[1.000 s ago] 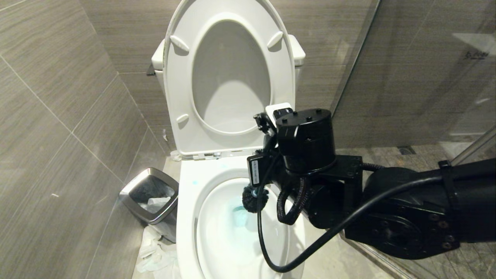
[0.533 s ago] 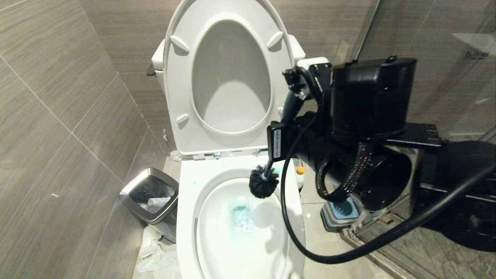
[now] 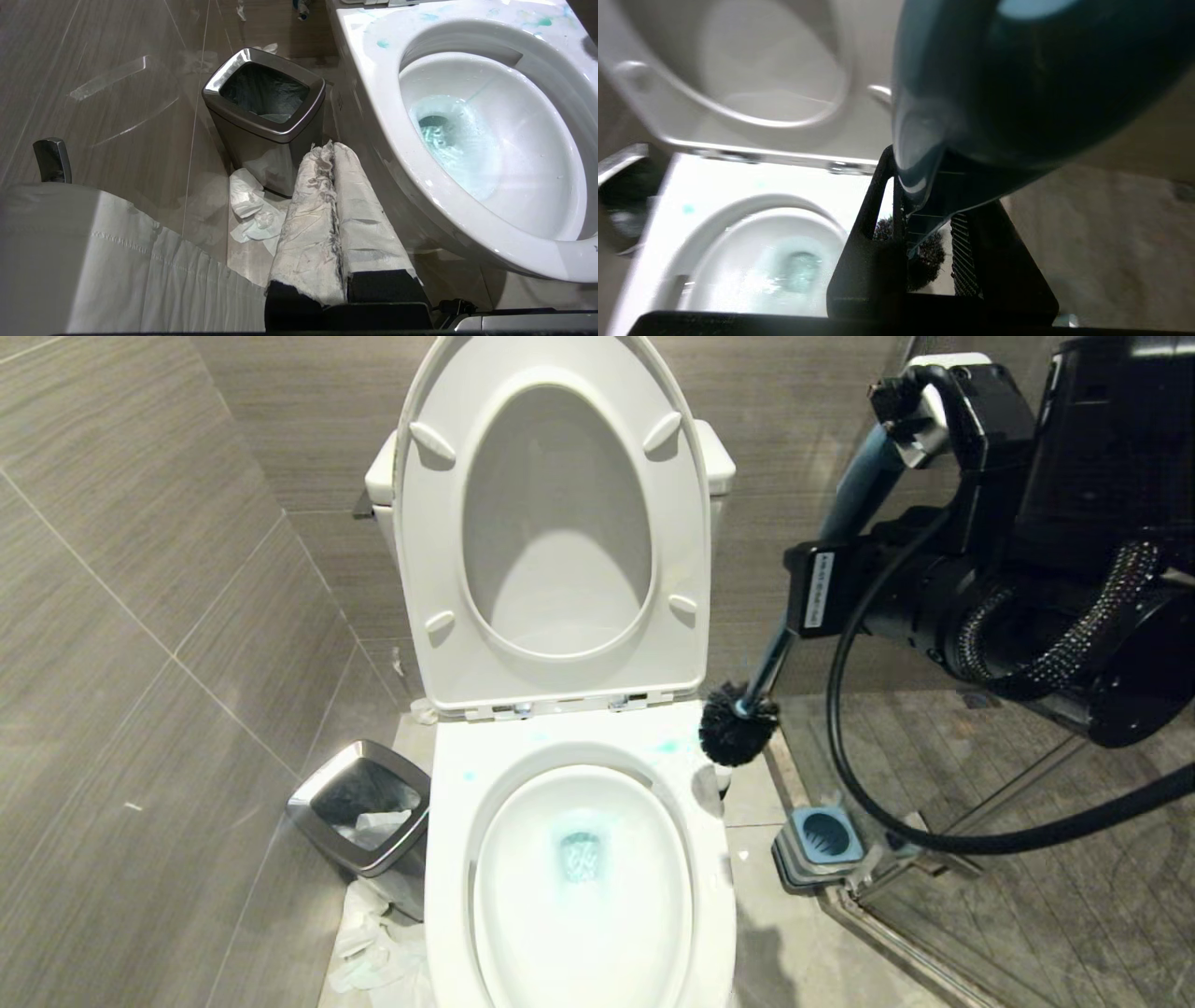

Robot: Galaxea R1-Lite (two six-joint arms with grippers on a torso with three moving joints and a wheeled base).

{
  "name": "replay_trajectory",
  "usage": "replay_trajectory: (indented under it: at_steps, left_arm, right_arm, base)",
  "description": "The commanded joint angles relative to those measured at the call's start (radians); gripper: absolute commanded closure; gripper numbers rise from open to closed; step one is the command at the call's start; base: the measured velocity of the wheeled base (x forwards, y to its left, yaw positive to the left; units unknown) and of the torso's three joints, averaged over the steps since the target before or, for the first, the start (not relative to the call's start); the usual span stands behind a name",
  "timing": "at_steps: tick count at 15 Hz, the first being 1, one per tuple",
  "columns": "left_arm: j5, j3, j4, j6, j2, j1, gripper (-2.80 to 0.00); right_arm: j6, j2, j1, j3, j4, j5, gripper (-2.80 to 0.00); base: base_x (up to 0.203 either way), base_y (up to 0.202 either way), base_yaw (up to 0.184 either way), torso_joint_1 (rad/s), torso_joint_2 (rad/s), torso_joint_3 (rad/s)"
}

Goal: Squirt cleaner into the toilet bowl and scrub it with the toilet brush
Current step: Put the toilet brush back

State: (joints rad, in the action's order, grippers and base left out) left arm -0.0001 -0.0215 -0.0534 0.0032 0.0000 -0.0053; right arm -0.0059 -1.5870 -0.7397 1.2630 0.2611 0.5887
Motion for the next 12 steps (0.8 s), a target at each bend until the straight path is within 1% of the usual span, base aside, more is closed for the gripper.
replay_trajectory:
  at_steps: [1, 3, 6, 8, 10, 12]
  left_arm:
    - [-0.001, 0.0, 0.0, 0.0, 0.002, 0.001, 0.0]
    - [-0.001, 0.0, 0.0, 0.0, 0.002, 0.001, 0.0]
    - [0.0, 0.0, 0.0, 0.0, 0.002, 0.001, 0.0]
    - [-0.001, 0.0, 0.0, 0.0, 0.002, 0.001, 0.0]
    - [0.0, 0.0, 0.0, 0.0, 0.002, 0.001, 0.0]
    - [-0.001, 0.0, 0.0, 0.0, 0.002, 0.001, 0.0]
  right_arm:
    - [0.0, 0.029, 0.076, -0.009, -0.015, 0.0, 0.0]
    - [0.001, 0.027, 0.169, -0.02, -0.02, -0.015, 0.0]
    - [0.008, 0.011, 0.322, -0.085, -0.014, -0.109, 0.0]
    - [0.029, -0.016, 0.411, -0.129, -0.001, -0.173, 0.0]
    - [0.052, -0.069, 0.483, -0.162, 0.066, -0.223, 0.0]
    - [0.055, -0.123, 0.526, -0.197, 0.143, -0.262, 0.0]
  base:
    - [0.0, 0.0, 0.0, 0.0, 0.0, 0.0]
    - [0.0, 0.0, 0.0, 0.0, 0.0, 0.0]
    - [0.0, 0.0, 0.0, 0.0, 0.0, 0.0]
    - [0.0, 0.0, 0.0, 0.0, 0.0, 0.0]
    - [0.0, 0.0, 0.0, 0.0, 0.0, 0.0]
    - [0.0, 0.0, 0.0, 0.0, 0.0, 0.0]
